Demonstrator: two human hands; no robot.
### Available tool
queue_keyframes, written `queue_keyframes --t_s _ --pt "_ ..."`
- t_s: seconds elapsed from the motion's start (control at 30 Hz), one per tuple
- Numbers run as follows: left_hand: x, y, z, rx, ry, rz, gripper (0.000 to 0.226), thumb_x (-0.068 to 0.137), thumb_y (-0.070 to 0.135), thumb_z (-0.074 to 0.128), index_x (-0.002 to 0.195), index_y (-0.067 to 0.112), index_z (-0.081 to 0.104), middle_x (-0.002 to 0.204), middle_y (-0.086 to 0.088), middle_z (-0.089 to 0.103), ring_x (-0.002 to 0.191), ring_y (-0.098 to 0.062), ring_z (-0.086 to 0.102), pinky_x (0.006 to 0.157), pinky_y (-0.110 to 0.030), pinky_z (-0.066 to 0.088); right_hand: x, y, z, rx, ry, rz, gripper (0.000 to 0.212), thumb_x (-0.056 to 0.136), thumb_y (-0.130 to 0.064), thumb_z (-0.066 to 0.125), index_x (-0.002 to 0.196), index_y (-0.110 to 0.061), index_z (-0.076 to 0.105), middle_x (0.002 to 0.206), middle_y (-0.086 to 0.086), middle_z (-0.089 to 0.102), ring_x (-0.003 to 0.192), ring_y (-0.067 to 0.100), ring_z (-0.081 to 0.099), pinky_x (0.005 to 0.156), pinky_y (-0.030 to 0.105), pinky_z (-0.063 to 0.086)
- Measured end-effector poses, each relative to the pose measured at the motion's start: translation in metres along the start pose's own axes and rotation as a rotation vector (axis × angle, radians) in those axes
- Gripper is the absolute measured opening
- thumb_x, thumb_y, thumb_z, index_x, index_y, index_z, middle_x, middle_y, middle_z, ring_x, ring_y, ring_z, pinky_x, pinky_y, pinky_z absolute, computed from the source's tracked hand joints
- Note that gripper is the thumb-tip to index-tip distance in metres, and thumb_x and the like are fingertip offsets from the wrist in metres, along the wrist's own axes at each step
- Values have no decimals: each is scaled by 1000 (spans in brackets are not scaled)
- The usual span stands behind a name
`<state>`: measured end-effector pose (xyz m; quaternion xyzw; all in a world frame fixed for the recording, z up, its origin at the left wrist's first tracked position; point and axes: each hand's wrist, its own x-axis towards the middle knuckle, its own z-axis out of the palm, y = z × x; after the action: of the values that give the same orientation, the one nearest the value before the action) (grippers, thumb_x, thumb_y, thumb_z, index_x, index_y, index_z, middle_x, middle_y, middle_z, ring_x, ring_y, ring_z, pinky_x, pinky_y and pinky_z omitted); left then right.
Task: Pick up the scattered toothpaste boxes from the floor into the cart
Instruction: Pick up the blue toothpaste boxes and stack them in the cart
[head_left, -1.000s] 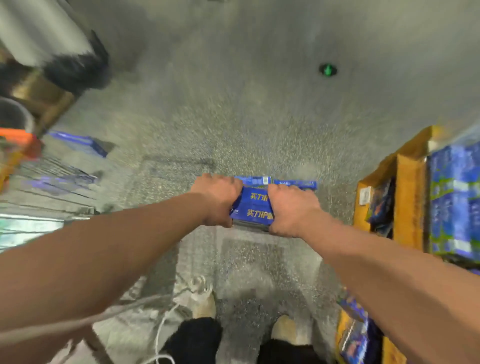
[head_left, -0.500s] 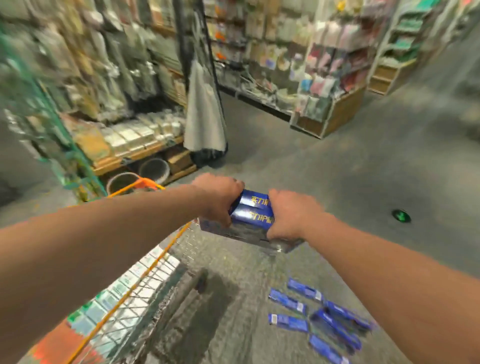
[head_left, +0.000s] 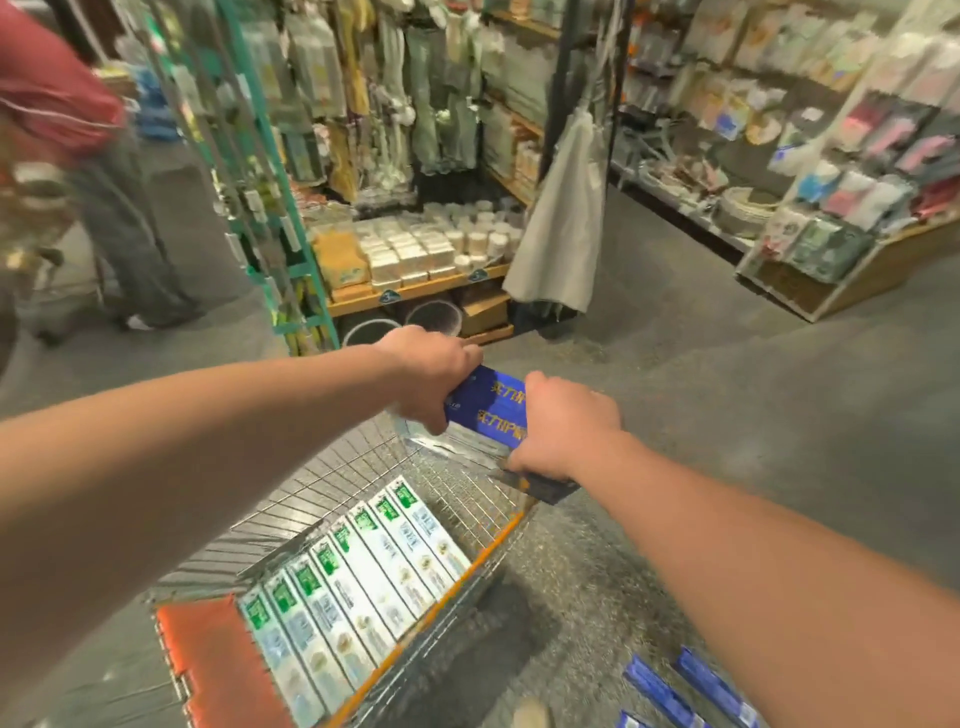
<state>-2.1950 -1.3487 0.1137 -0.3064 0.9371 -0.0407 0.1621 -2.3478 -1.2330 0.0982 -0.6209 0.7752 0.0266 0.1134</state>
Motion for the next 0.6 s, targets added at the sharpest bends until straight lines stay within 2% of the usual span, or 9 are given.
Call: queue_keyframes --t_s 0.1,0.17,0.23,0.33,0.4,0.5,0.6 --pt "22 -33 24 11 -21 -34 63 67 50 81 114 24 48 97 6 58 88 -21 60 80 -35 47 48 -16 19 26 -11 -31 65 66 -44 83 113 -22 44 99 -3 57 104 27 65 75 37 43" --pt "40 -53 43 34 -36 -60 63 65 48 81 114 24 48 99 6 57 92 -21 61 89 -37 49 82 -24 40 49 -12 -48 68 68 -45 83 120 -20 45 113 -1 62 110 27 64 77 38 43" --pt "60 -71 68 44 -69 -85 64 64 45 80 116 25 48 108 6 60 105 -22 61 99 -40 46 113 -32 67 69 -35 -55 70 71 -45 82 125 -19 44 121 1 61 115 28 63 83 40 47" --pt "90 -86 109 40 -147 -75 74 67 40 81 130 25 44 125 4 58 124 -21 54 110 -45 37 149 -38 113 95 -103 -31 72 77 -42 80 131 -16 41 132 4 57 124 29 59 91 43 49" --pt "108 -88 139 38 -187 -42 74 69 38 81 131 23 44 129 3 56 126 -21 53 109 -45 37 165 -38 142 93 -165 -10 71 79 -39 79 133 -15 39 137 5 54 128 29 55 94 43 49" --pt "134 -87 189 5 -186 8 65 69 38 78 124 25 47 123 5 58 122 -20 55 101 -41 39 185 -35 188 72 -225 33 72 79 -37 80 133 -13 38 138 7 52 129 29 54 96 40 50" --pt "162 -86 237 -4 -195 58 70 69 40 80 129 25 46 125 5 57 123 -21 53 106 -47 36 204 -32 233 69 -270 88 76 76 -39 82 131 -13 37 138 8 52 129 30 54 96 40 51"
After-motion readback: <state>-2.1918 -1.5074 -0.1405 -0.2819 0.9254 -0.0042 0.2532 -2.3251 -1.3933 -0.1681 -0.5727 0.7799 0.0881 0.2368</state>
